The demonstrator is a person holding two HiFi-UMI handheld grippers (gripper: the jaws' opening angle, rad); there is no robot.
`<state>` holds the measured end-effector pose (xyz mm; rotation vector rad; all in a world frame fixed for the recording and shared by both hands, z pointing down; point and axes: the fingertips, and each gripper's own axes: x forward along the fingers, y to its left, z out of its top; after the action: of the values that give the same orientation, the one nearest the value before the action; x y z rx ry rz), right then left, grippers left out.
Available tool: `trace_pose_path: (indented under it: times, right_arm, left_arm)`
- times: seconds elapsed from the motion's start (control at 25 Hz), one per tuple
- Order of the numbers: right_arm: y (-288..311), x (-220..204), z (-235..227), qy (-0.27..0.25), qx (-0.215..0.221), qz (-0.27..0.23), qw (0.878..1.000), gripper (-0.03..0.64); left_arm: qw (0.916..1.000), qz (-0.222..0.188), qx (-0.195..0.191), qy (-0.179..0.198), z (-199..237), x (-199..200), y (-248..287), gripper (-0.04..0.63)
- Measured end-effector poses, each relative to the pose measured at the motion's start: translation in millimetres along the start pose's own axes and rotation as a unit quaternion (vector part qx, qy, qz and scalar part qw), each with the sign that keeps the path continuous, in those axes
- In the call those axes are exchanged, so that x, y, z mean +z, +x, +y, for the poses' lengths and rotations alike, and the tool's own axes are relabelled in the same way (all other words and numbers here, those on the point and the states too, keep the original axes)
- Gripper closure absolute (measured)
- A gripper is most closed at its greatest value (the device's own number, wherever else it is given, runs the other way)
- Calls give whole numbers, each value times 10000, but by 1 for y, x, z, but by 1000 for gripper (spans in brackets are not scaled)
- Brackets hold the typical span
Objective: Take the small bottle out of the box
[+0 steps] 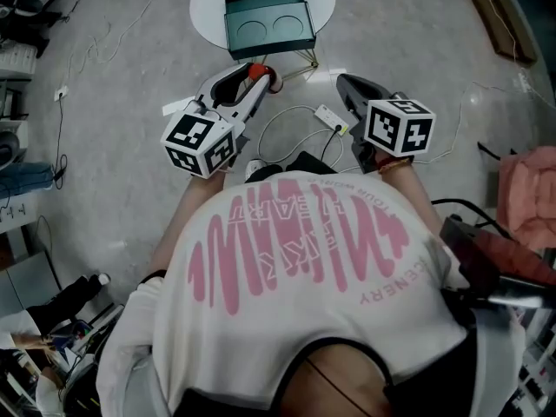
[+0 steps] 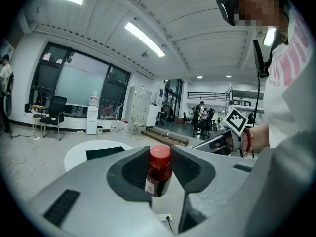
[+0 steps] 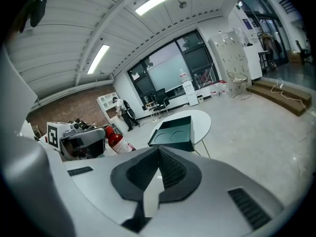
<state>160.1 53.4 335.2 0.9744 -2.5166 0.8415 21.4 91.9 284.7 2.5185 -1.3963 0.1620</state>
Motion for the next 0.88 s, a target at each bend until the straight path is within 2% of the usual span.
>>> trace_pose_path:
  times: [0.32, 0.72, 0.88]
  right_arm:
    - [-37, -20, -28, -63, 84, 36, 9999, 612]
    - [-34, -41, -35, 2, 294, 347, 9990, 612]
    - [-37, -38, -42, 118, 173, 151, 9997, 612]
  left_arm:
    - [9996, -35, 292, 22, -43, -16, -3, 466]
    - [9976, 80, 604, -314, -51, -42, -14, 466]
    - [9974, -8, 596, -399, -43, -41, -15, 466]
